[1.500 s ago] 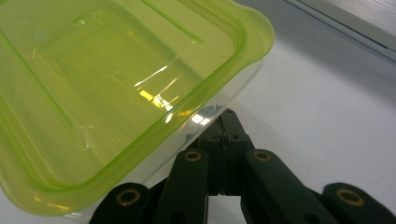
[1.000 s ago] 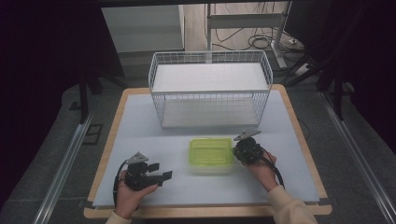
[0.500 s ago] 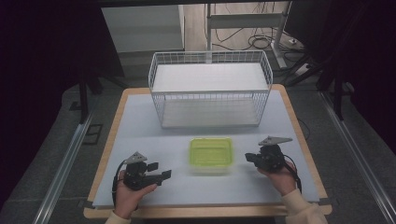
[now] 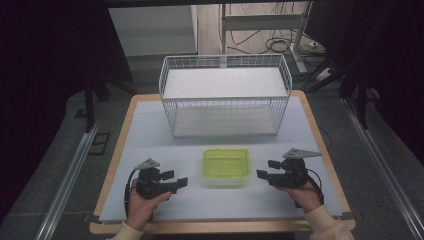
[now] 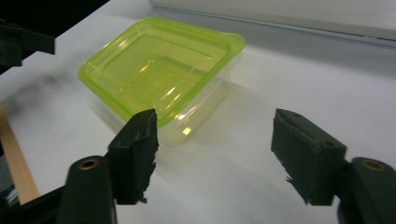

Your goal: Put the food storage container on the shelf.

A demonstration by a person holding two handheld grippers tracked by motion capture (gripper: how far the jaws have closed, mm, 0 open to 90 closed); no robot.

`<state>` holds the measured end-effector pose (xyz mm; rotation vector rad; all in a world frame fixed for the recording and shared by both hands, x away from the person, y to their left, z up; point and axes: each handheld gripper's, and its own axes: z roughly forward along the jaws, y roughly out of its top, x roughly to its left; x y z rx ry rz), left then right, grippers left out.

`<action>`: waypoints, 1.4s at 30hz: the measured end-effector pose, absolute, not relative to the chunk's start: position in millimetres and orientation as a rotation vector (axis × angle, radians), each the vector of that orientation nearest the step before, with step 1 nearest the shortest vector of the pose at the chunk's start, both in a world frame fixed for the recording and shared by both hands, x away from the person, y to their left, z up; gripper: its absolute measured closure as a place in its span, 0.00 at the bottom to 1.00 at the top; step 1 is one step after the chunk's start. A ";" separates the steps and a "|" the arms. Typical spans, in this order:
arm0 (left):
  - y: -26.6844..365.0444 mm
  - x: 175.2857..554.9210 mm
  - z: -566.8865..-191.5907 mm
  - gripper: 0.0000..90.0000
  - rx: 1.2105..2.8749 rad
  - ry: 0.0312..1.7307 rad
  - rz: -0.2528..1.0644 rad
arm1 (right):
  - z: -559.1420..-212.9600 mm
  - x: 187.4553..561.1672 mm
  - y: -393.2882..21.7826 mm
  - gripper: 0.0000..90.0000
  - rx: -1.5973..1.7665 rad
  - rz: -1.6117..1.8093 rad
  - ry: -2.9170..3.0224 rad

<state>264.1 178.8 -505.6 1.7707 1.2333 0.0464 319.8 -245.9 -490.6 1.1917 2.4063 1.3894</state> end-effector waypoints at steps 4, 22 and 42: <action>172.5 273.2 -505.4 0.30 1.775 1.238 0.016 | -492.0 324.4 -244.5 0.25 1.226 1.438 2.433; 154.2 321.2 -512.1 0.33 1.688 1.293 -0.161 | -495.7 356.6 -238.6 0.46 1.473 1.533 2.434; 139.6 344.9 -531.0 0.59 1.618 1.302 -0.401 | -509.3 369.9 -222.0 0.64 1.585 1.533 2.494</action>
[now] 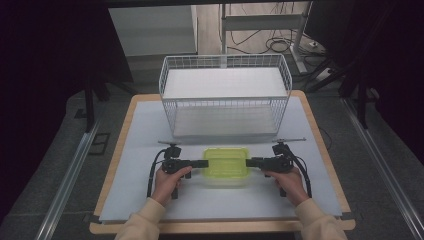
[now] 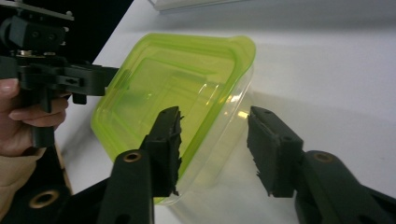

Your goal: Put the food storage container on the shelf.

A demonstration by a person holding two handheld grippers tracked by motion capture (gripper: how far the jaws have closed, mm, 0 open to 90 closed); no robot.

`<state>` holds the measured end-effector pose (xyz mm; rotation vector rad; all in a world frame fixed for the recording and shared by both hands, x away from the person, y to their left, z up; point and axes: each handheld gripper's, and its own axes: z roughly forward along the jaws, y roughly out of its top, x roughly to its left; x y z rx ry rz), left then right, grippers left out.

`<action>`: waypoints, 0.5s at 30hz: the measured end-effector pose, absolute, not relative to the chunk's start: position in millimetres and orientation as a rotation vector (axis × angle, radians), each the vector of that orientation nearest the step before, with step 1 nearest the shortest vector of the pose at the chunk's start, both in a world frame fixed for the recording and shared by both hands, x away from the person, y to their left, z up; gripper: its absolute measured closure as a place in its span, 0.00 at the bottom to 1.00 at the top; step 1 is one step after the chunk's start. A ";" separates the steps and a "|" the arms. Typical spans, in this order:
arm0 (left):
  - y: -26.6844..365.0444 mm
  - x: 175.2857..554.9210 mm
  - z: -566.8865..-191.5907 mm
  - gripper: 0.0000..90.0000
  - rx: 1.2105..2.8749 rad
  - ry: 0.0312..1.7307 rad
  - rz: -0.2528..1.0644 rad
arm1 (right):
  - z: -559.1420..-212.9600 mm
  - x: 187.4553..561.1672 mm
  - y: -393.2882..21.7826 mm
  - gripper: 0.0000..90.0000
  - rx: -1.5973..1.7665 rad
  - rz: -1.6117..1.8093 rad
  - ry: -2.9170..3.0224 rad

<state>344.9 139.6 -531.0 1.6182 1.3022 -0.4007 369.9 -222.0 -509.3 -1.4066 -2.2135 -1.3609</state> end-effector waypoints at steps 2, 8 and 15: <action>138.7 344.5 -530.5 0.65 1.616 1.299 -0.412 | -511.0 370.4 -220.3 0.67 -1.397 -1.348 -2.201; 136.8 341.5 -528.8 0.80 1.646 1.296 -0.398 | -515.2 370.4 -215.4 0.77 -1.398 -1.302 -2.175; 139.2 333.4 -520.1 0.88 1.658 1.270 -0.359 | -508.6 367.6 -218.7 0.87 -1.410 -1.331 -2.129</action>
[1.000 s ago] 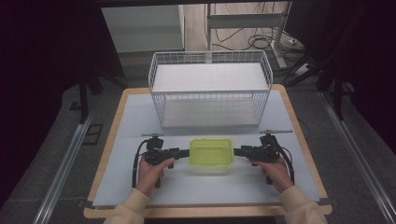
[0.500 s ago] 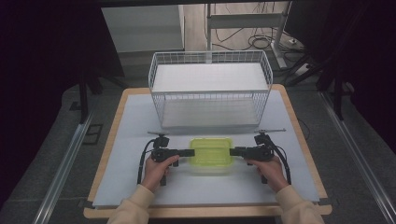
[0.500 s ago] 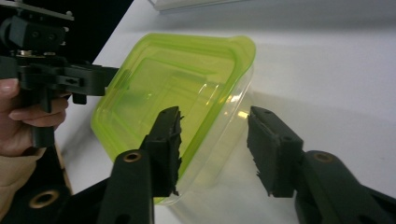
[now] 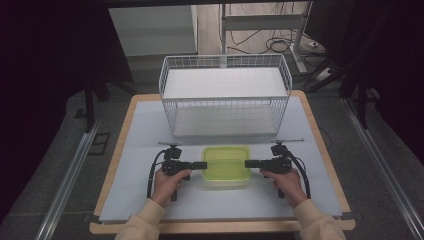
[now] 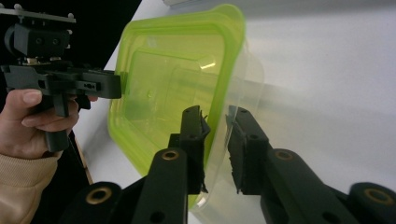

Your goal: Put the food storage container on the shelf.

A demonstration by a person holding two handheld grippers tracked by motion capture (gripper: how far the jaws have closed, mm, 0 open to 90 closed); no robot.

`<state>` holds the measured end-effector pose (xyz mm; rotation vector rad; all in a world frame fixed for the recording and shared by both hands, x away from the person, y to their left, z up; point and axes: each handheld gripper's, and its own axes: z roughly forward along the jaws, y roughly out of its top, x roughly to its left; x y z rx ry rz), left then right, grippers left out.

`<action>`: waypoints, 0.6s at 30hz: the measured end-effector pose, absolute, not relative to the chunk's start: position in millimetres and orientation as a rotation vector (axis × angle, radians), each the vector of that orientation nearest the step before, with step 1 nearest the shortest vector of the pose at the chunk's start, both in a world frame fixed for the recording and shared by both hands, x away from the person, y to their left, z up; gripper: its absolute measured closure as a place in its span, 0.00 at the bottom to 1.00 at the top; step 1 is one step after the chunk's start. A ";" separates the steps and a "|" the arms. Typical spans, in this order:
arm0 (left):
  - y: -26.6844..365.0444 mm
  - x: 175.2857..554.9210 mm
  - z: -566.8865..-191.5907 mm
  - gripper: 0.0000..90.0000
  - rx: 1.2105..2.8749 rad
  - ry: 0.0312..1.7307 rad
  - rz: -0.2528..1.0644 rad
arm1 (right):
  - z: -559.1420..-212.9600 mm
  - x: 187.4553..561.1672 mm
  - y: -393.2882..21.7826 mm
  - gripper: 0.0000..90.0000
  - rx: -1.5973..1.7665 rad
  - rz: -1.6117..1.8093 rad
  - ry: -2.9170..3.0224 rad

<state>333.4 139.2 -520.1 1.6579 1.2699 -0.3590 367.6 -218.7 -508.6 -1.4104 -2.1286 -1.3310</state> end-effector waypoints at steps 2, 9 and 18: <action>139.1 330.3 -517.1 0.89 1.658 1.251 -0.352 | -507.4 367.2 -220.0 0.89 -1.413 -1.343 -2.109; 140.3 324.4 -509.1 0.89 1.640 1.222 -0.344 | -498.9 363.7 -222.1 0.89 -1.391 -1.365 -2.108; 141.6 318.5 -487.1 0.89 1.638 1.174 -0.293 | -482.8 358.0 -223.0 0.89 -1.370 -1.436 -2.101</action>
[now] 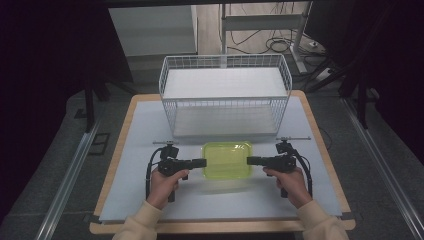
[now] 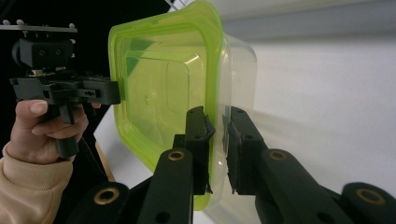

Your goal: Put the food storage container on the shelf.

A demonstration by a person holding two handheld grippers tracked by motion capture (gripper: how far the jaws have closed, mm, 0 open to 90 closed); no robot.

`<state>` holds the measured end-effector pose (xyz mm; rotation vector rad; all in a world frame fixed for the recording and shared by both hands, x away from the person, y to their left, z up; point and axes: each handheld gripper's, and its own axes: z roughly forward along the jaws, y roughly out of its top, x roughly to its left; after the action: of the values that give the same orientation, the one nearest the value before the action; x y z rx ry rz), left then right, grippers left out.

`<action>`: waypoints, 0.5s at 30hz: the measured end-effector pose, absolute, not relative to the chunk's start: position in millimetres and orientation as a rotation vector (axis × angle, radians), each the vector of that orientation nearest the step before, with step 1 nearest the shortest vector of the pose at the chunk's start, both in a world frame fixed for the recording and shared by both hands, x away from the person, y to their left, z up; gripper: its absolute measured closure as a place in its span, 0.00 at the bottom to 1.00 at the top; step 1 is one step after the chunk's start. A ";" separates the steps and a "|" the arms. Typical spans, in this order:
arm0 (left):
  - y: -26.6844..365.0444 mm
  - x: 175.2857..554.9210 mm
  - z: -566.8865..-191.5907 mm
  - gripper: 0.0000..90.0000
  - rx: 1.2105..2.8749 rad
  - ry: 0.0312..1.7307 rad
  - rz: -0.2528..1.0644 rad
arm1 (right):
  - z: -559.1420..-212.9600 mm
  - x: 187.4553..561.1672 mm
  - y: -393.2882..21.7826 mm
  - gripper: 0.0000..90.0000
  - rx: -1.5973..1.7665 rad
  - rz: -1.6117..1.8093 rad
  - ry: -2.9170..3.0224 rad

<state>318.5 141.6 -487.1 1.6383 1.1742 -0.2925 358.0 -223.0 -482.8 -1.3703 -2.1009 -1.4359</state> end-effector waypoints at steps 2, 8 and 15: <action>142.8 318.5 -484.3 0.89 1.641 1.169 -0.290 | -478.0 356.5 -222.5 0.89 -1.365 -1.449 -2.105; 146.0 319.8 -468.5 0.89 1.634 1.153 -0.256 | -464.3 356.8 -219.5 0.89 -1.347 -1.492 -2.121; 149.7 327.0 -447.2 0.89 1.619 1.137 -0.236 | -442.7 361.8 -215.6 0.89 -1.328 -1.544 -2.131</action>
<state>327.0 149.7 -447.2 1.6186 1.1374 -0.2357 361.8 -215.6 -442.7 -1.3279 -2.1309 -1.5437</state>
